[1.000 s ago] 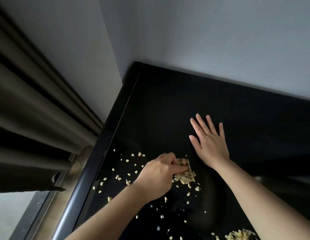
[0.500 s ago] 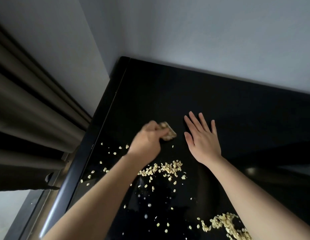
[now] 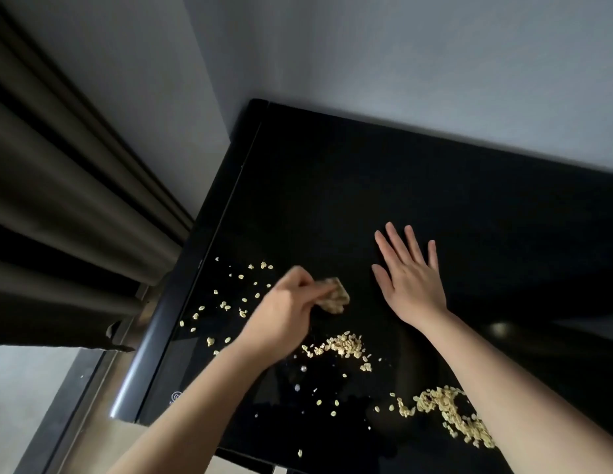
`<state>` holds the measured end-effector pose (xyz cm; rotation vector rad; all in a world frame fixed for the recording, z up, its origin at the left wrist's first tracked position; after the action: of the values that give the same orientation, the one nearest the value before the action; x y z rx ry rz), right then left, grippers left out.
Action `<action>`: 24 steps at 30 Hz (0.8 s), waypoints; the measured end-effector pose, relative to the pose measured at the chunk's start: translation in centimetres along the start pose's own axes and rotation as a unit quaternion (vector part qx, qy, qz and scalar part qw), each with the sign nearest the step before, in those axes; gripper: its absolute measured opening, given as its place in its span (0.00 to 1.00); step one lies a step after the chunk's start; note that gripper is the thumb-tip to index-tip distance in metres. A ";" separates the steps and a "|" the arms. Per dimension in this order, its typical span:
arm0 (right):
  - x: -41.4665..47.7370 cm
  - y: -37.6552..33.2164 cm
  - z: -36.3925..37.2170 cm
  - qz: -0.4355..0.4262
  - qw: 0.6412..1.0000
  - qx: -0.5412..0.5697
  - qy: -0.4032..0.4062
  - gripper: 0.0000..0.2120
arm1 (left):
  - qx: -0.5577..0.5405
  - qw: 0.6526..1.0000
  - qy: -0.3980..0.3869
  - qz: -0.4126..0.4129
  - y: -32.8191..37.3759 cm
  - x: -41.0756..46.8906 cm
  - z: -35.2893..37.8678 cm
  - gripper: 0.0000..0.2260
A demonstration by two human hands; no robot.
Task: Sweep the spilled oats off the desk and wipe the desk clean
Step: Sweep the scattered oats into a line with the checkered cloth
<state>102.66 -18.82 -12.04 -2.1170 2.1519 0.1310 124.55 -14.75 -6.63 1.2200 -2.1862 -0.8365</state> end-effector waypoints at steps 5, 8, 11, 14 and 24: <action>0.1 -0.1 -0.1 0.001 1.000 0.002 0.006 0.29 | 0.109 0.963 0.194 -0.154 -5.5 -1.0 -8.6 0.21; 0.0 -0.1 -0.1 -0.001 1.000 0.002 0.006 0.29 | 0.147 0.926 0.230 -0.262 -8.4 -3.0 -10.1 0.22; 0.0 -0.1 -0.2 -0.003 1.000 0.009 0.008 0.29 | 0.170 0.921 0.194 -0.291 -9.5 -3.3 -8.3 0.22; -0.1 -0.1 -0.2 -0.007 1.000 0.009 0.012 0.29 | 0.160 0.942 0.156 -0.250 -8.3 -1.7 -5.5 0.23; -2.3 1.3 0.1 -0.044 0.999 0.006 0.008 0.29 | 0.103 0.992 -0.062 0.035 3.1 -1.0 6.7 0.24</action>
<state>101.41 -16.51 -11.79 -2.2081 2.0592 0.0939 118.73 -10.77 -9.15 1.2070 -2.4520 -0.6883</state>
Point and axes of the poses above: each hand's wrist, its own x-axis towards the middle knuckle, its own z-axis out of the palm, y = z × x, the point moved 6 cm from there along x, towards the middle knuckle, and after that the axes turned 9 degrees about z, right-handed, at the moved point
